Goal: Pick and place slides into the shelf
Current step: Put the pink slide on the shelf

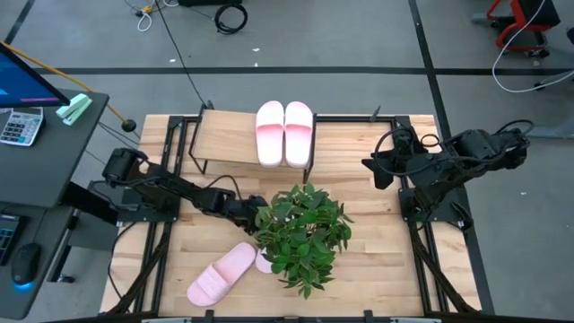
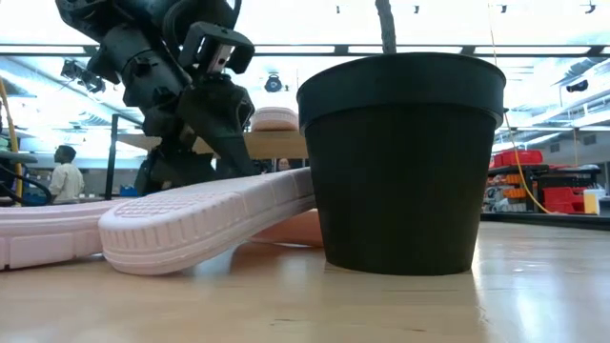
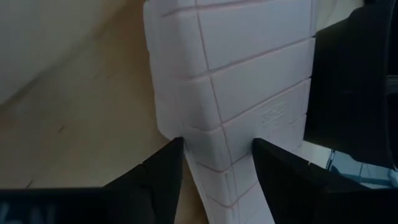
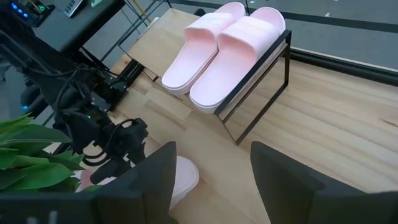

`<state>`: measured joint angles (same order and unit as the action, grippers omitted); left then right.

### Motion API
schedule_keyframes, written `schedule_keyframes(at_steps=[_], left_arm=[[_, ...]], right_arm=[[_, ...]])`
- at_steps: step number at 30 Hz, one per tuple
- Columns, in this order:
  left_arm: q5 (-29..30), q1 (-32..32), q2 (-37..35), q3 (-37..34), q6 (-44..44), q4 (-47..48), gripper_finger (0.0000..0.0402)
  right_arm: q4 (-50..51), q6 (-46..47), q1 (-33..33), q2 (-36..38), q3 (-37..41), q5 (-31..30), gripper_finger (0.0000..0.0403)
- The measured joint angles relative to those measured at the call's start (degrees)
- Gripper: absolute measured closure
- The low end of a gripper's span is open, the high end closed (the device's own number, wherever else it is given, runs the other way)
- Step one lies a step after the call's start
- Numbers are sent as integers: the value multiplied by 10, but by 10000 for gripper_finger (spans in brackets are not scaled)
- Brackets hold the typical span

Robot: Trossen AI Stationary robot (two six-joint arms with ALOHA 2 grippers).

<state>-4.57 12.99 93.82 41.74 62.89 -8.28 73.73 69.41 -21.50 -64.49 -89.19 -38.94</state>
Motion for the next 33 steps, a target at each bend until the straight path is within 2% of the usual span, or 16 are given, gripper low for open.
schedule_keyframes(at_steps=[6, 9, 12, 16, 17, 27, 33], left_arm=[[-1, 4, 11, 0, 11, -12, 218], [8, 4, 11, 0, 10, -12, 241], [15, 4, 11, 0, 11, -12, 286], [20, 4, 11, 0, 5, -12, 372], [20, 4, 11, 0, 2, -11, 383], [14, -9, -12, -1, -5, 0, 393], [16, -37, -59, -1, -32, 69, 397]], right_arm=[[0, 0, 0, 0, 0, -3, 190], [0, 0, 0, 0, 0, -14, 190], [0, -1, 0, 0, 0, -21, 190], [0, -1, 0, 0, 0, -28, 190], [0, -1, 0, 0, 0, -30, 190], [0, -2, 0, 0, 0, -31, 190], [0, -2, 0, 0, 0, -31, 190]])
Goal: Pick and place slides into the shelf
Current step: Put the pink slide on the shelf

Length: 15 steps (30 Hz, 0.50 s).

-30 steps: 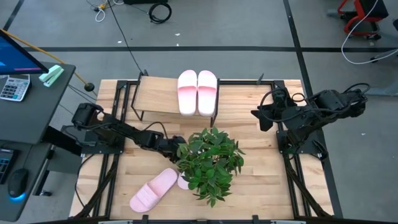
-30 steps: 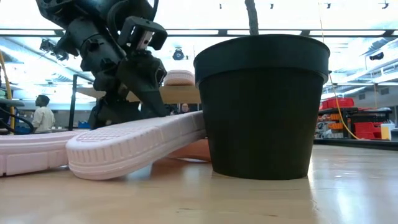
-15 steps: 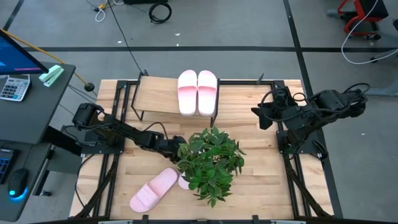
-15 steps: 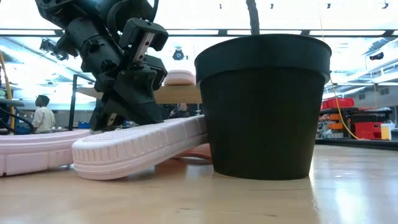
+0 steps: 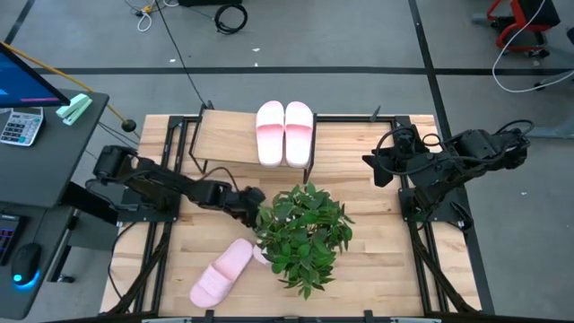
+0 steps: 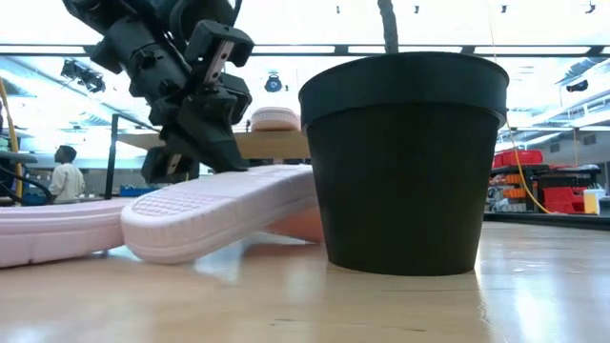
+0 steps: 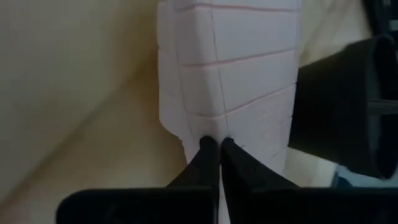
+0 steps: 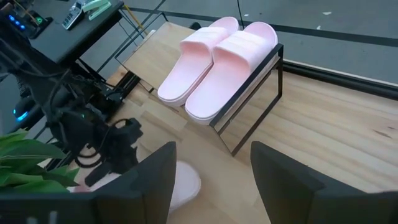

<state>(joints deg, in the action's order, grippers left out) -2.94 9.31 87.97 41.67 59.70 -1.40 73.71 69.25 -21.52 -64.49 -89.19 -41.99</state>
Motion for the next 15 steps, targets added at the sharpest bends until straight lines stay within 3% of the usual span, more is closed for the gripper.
schedule_keyframes(at_steps=[6, 15], left_arm=[[-1, -24, -68, 0, -26, 80, 401], [-8, -50, -213, 0, -21, 107, 400]], right_arm=[[0, -1, 0, 0, 0, 0, 190], [0, -7, 0, 0, 0, 0, 190]])
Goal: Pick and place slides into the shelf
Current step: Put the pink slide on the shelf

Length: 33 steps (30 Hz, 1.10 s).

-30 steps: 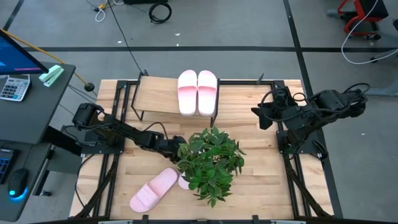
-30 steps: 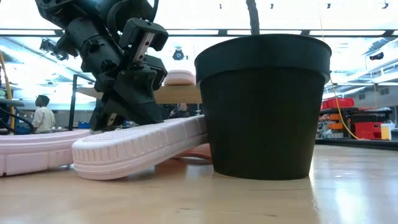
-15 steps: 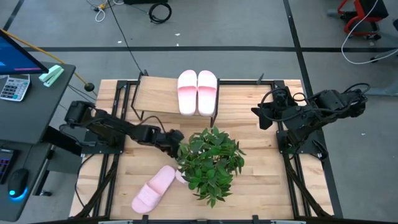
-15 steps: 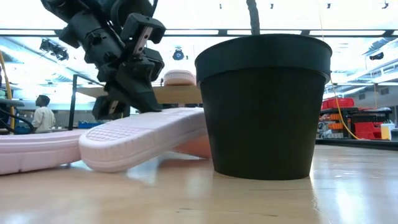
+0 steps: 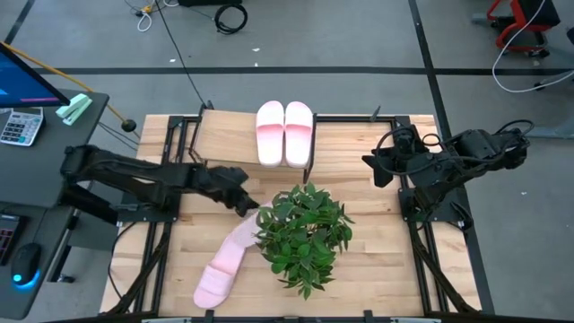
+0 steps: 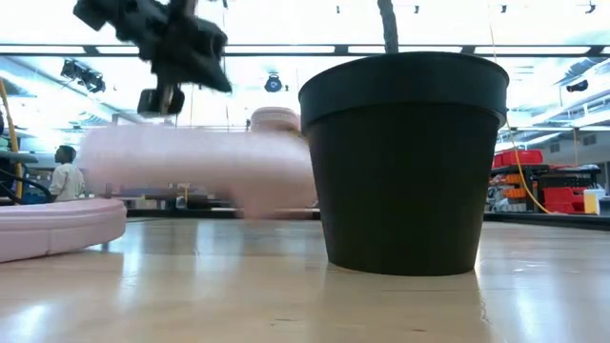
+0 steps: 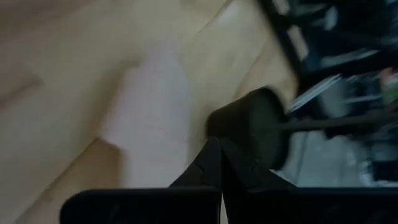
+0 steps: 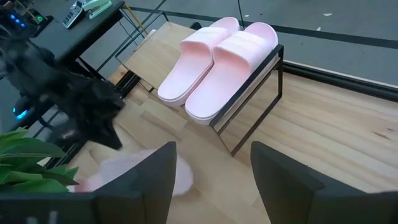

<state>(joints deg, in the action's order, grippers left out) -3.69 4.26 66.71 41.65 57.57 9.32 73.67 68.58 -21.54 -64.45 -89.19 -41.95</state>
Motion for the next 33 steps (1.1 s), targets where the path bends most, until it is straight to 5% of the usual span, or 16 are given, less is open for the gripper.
schedule_keyframes(at_steps=[10, 16, 22, 28, 33], left_arm=[[9, -19, -112, 1, 11, 41, 397], [6, 14, -94, 0, -8, 172, 355], [8, 81, -66, 1, -46, 141, 288], [57, 153, -29, 1, -113, 139, 232], [131, 209, 23, 22, -138, 162, 223]], right_arm=[[0, -11, 0, 0, 0, 0, 190], [0, -13, 0, 0, 0, 0, 190], [0, -14, 0, 0, 0, 0, 190], [0, -22, 0, 0, 0, 0, 190], [0, -22, 0, 0, 0, 0, 190]])
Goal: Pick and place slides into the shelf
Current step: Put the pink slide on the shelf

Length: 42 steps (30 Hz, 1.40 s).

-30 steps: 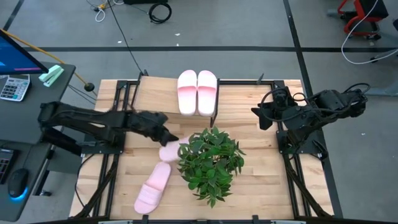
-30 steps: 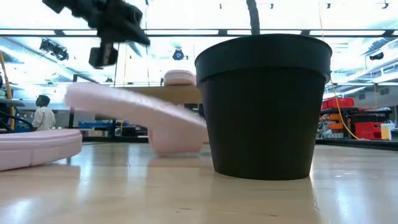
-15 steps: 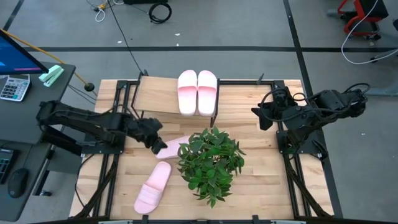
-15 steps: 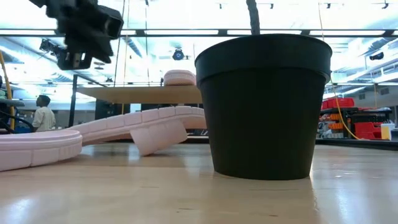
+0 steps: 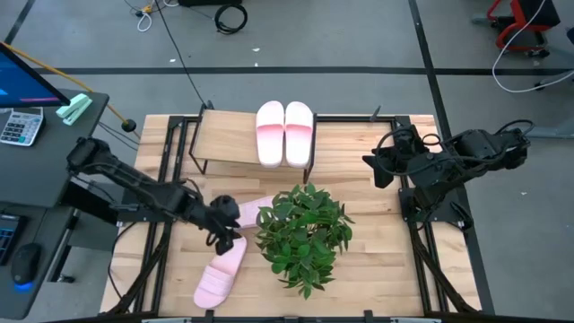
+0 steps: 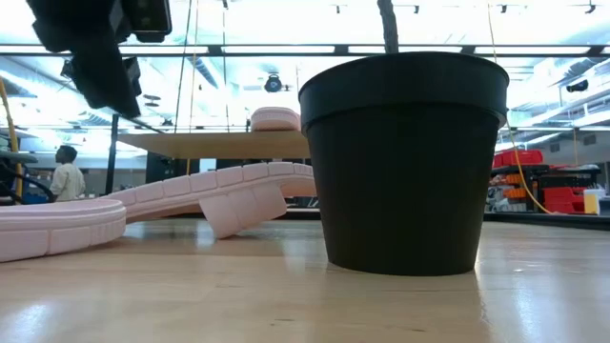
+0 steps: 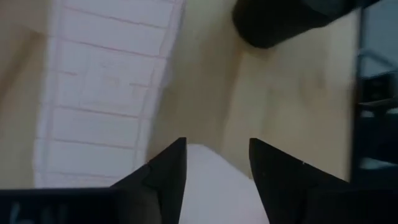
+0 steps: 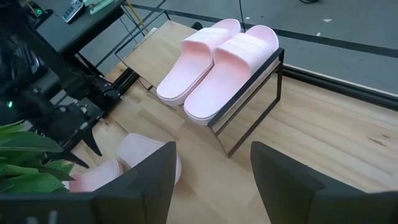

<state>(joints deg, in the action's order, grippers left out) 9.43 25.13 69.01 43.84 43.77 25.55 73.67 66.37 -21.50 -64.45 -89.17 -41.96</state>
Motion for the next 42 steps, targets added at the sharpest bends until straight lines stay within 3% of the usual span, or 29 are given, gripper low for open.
schedule_keyframes(at_steps=[7, 10, 14, 22, 27, 34, 42], left_arm=[[132, 53, 109, 144, -44, 160, 252], [167, 65, 164, 210, -16, 234, 266], [211, 87, 234, 261, 59, 259, 277], [240, 122, 381, 340, 179, 378, 300], [272, 124, 431, 373, 216, 437, 307], [358, 113, 433, 375, 211, 417, 251], [338, 84, 433, 329, 135, 344, 126]], right_arm=[[0, -6, 0, 0, 0, 0, 190], [0, -15, 0, 0, 0, 0, 190], [0, -37, 0, 0, 0, 18, 190], [0, -84, 0, 0, 0, 35, 190], [0, -114, 0, 0, 0, 35, 190], [0, -125, 0, 0, 0, 35, 190], [0, -125, 0, 0, 0, 31, 190]])
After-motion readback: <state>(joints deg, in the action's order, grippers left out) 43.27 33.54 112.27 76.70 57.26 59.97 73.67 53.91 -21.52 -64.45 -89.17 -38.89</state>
